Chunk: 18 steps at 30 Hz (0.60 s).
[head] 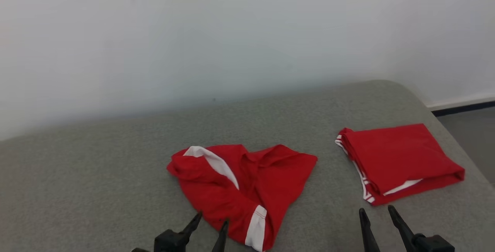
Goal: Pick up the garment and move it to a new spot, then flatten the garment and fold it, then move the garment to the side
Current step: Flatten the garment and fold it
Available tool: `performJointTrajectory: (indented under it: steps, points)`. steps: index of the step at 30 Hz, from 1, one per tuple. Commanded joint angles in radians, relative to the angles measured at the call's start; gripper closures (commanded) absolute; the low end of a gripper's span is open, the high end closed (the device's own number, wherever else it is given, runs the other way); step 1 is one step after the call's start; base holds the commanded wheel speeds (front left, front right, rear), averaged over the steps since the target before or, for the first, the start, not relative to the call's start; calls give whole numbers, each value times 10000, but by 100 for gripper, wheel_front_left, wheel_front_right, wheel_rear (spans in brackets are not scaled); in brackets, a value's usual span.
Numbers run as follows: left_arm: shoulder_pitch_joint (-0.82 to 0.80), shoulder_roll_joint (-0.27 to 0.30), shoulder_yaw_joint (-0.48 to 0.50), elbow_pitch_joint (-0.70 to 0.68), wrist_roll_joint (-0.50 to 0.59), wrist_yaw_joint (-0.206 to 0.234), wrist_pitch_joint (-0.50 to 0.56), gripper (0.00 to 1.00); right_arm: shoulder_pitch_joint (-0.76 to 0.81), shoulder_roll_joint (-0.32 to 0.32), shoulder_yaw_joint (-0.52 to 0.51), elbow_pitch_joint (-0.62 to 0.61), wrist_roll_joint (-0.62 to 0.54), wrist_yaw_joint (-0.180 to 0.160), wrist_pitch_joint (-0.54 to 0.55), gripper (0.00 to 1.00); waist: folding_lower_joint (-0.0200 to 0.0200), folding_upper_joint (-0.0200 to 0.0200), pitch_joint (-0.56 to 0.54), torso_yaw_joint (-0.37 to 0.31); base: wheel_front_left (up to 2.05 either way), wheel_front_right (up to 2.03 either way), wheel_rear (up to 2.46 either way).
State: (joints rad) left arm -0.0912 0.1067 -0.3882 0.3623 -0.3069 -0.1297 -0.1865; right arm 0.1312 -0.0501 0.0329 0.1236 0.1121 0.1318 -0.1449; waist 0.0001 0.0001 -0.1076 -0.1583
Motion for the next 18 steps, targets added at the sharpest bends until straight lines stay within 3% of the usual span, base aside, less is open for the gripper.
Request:
performJointTrajectory:
  steps: [1, 8, 15, 18]
  points:
    - [-357, -87, -154, 332, 73, 48, 266, 0, -78, -3, -28, -48, -59, -25, 3, 0, -1, -1, 356, -1183, 0, 0, 0]
    - [-1829, -306, -767, 2007, 490, 307, 1708, 0, -170, -2, -18, -109, -20, -25, -7, 0, -1, -1, 722, -2523, 0, 0, 0]
    - [-2689, -326, -829, 3247, 929, 1535, 3259, 0, -280, 0, 59, -81, 45, -25, -71, 0, -1, -1, 933, -3032, 0, 0, 0]
    - [-2816, -340, -834, 3515, 991, 1806, 3576, 0, -291, 0, 97, -58, 76, -25, -76, 0, -1, -1, 950, -3062, 0, 0, 0]
